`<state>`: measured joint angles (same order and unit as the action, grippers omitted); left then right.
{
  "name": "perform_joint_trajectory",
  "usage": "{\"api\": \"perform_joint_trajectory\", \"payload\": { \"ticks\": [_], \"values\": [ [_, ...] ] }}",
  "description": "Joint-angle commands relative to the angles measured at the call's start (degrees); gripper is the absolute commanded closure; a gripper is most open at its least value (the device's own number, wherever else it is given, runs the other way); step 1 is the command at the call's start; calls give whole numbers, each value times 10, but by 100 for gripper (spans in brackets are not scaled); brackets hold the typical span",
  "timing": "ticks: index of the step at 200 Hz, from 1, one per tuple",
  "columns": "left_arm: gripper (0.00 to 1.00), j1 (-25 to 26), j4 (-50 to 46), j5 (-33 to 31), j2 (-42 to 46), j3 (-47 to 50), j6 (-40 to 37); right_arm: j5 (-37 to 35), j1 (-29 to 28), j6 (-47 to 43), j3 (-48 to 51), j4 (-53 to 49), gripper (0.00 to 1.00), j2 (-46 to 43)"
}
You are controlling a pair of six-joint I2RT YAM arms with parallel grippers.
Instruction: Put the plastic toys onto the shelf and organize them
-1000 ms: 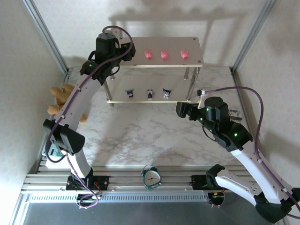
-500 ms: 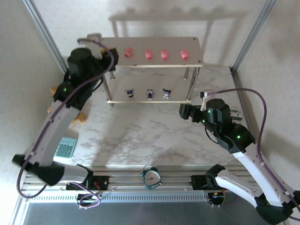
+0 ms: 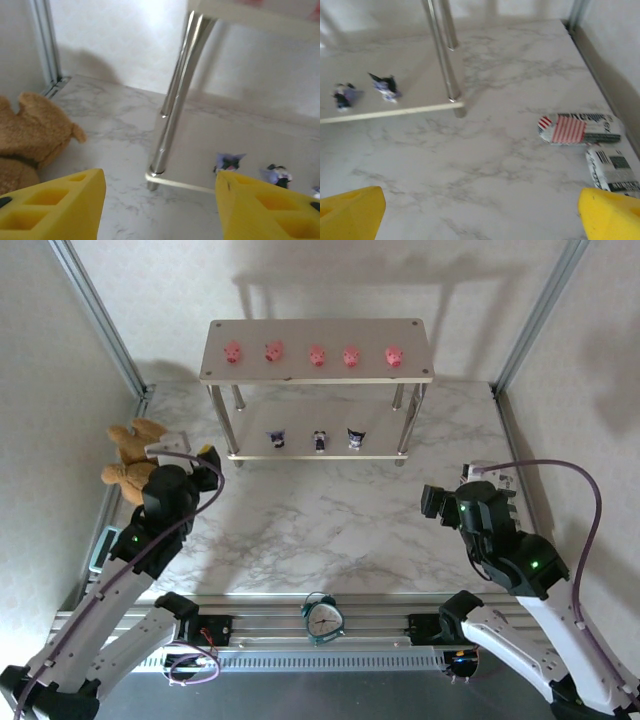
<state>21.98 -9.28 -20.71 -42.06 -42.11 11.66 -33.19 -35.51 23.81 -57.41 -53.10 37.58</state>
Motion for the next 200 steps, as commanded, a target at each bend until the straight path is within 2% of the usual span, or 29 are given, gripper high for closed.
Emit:
{"api": "perform_joint_trajectory", "payload": {
  "ticks": [1,21,27,31,35,91,117,152,200],
  "values": [
    [38,-8,57,-20,9,56,9,-37,10,23,39,-10,1,-6],
    [30,-15,103,-19,11,111,14,-33,32,24,68,13,1,-5],
    [20,-18,120,-19,10,126,16,-26,41,21,76,22,1,-4],
    [4,-21,131,-20,9,136,16,-22,47,21,81,28,1,-1],
    [1,-24,141,-21,7,145,16,-17,53,20,86,32,1,1],
    [0,-64,264,-58,-36,201,0,85,161,21,147,125,1,60],
    [0,-86,321,-48,-70,212,-35,119,198,28,177,179,1,82],
    [0,-113,427,-71,-124,243,-47,119,225,22,195,228,1,106],
    [0,-149,551,-17,-193,273,-61,126,241,19,208,253,1,115]
  ]
}}
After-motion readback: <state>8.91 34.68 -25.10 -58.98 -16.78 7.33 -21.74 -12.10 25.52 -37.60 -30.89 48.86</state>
